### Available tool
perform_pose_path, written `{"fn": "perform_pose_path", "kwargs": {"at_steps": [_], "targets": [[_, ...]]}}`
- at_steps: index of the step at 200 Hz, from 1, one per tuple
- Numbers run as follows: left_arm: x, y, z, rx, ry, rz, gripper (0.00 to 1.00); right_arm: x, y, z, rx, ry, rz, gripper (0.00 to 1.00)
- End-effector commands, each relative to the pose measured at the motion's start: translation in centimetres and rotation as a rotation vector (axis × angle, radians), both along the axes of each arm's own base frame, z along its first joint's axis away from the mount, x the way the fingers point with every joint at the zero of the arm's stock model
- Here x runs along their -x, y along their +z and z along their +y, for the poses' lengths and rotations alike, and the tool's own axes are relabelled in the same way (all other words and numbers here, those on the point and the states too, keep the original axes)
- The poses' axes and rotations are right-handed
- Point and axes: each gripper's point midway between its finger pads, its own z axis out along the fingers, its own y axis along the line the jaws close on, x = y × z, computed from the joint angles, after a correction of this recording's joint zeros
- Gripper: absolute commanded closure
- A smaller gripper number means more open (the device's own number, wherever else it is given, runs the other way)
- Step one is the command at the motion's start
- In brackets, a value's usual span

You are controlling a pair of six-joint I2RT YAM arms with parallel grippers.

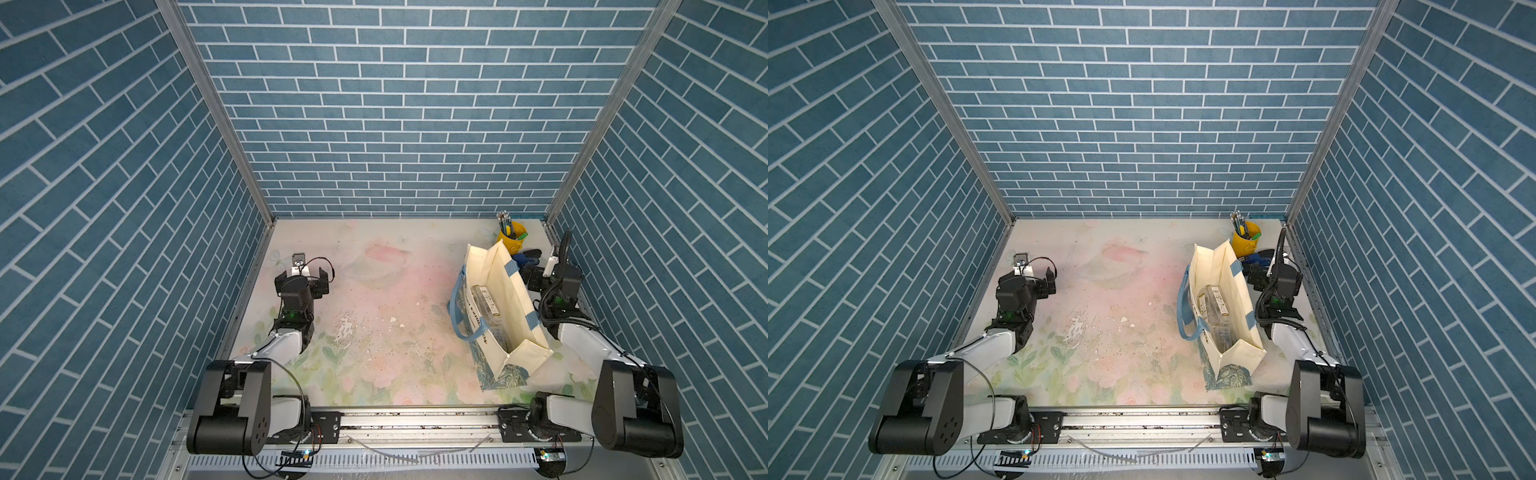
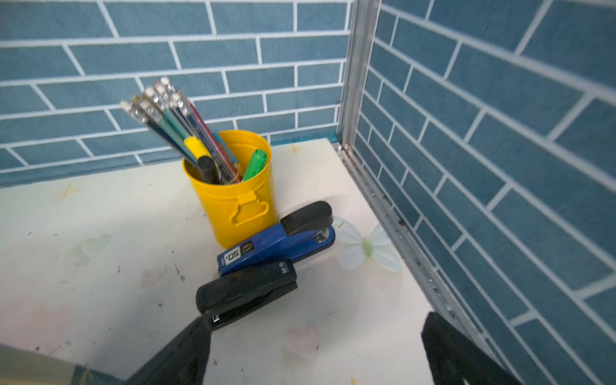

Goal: Take out the compass set from the canvas bag
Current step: Adjust the canvas bag at the center of the board.

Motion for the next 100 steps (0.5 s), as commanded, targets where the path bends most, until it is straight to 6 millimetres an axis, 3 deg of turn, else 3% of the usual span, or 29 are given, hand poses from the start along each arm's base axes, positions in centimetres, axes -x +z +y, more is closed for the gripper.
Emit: {"fn": "perform_pose_path", "kwargs": {"at_steps": [1,24,49,62,78,100], "targets": [[0.3,0.4,-0.8,0.029,0.008,0.139,0.00,2.1,-0.5,-1.2,-0.013,-0.092,0.119,0.01],[0.3,1.5,-2.7,0.092,-0.010,0.225,0.00,3.5,2.3,-1.5,-0.041,-0.131,0.128,0.01],[0.9,3.4,-7.0,0.142,-0.100,0.190,0.01,5.1,5.5,-1.5,-0.086,-0.156,0.163,0.01],[1.6,4.7,-10.1,0.181,-0.172,0.185,0.01,6.0,6.6,-0.1,-0.146,-0.100,0.222,0.01],[2.9,6.0,-14.4,0.238,-0.278,0.221,0.00,7.0,7.6,3.0,-0.271,0.024,0.287,0.01],[5.0,5.7,-19.6,0.335,-0.391,0.329,0.00,8.5,7.4,6.3,-0.389,0.124,0.380,0.01]]}}
